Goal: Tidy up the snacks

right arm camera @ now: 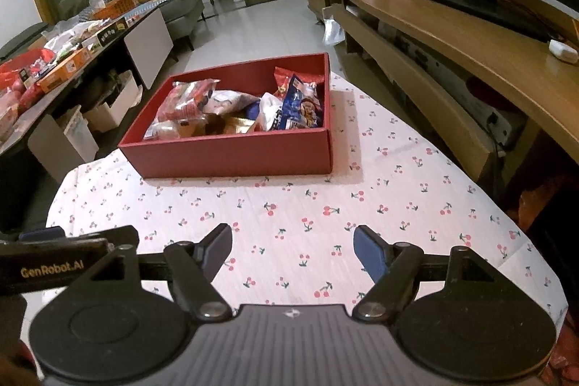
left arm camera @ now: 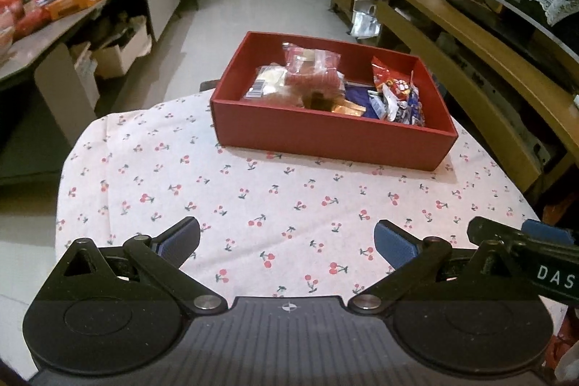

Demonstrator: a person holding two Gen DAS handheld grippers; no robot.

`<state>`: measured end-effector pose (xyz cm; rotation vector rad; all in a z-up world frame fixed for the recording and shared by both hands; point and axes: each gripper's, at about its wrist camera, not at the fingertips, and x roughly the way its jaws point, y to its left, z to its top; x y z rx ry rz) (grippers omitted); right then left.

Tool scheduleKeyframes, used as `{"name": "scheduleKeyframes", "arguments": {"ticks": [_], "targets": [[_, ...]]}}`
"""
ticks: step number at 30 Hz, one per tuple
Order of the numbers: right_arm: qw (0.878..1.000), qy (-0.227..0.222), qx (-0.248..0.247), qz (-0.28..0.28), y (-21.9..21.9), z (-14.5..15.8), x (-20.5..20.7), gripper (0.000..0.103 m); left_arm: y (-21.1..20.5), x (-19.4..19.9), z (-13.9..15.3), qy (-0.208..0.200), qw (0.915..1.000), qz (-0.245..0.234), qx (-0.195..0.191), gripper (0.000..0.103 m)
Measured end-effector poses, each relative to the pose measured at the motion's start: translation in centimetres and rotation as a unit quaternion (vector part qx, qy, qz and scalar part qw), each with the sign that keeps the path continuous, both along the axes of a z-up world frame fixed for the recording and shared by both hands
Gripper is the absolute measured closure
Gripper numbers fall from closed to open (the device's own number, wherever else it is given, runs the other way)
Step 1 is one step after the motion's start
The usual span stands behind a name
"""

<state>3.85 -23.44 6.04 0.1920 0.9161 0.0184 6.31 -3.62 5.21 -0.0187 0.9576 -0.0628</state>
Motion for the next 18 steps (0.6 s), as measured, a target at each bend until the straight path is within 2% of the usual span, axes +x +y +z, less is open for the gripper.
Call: {"name": "scheduleKeyframes", "arguments": {"ticks": [6, 18], "targets": [[1.0, 0.002, -0.003, 0.009, 0.6, -0.2, -0.5, 0.024, 0.0, -0.7, 0.0, -0.001, 1.0, -0.006, -0.001, 0.0], [1.0, 0.014, -0.01, 0.015, 1.0, -0.7, -1.9, 0.024, -0.5, -2.1, -0.9, 0.008, 0.9995, -0.019, 0.022, 0.0]]}}
